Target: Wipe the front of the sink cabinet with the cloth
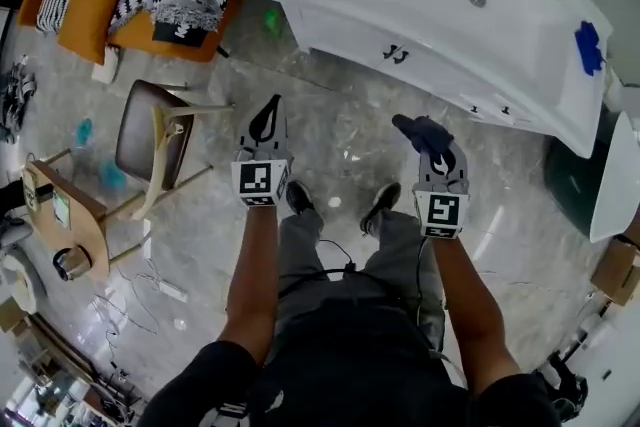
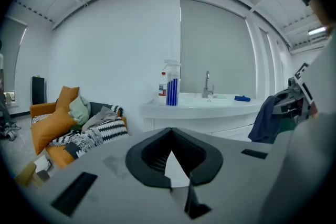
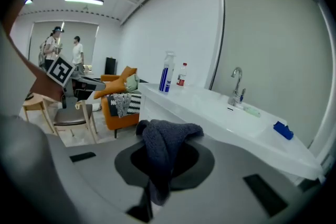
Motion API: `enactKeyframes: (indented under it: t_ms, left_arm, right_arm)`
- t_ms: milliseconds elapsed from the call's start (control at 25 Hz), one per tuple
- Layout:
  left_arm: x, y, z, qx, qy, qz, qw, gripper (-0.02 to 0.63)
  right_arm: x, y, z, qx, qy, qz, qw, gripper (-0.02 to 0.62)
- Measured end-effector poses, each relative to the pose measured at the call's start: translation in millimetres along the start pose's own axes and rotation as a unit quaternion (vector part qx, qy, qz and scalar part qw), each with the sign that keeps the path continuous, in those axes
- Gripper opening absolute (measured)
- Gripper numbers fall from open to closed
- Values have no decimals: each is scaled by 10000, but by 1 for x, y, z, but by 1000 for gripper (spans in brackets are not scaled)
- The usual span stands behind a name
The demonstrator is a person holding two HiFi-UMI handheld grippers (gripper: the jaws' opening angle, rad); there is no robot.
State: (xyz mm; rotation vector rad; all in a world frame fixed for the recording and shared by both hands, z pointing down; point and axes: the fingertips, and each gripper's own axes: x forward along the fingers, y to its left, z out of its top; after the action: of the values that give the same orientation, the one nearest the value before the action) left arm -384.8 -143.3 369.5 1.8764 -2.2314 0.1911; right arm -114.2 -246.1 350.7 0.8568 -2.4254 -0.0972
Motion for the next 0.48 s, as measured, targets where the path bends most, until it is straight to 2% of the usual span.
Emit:
enactKeyframes:
  t_ms: [120,240,400,480]
  left_arm:
    - [17,31,-14,84,-196,144,9997,3]
    - [36,51,-32,246,-550,371,9975,3]
    - [64,92,-86,-239,-956,796,9919,4]
    - [81,104,-109,-131,-1176,851,9893,4]
  right_arm:
    - [48,17,10,201,-233,-101,9995,21]
    - [113,31,8,310,-688,-69,9971,21]
    - [214,56,-5,209,-1363,-78,9904,21]
    - [255,67,-13,209,-1606,-171,9866,21]
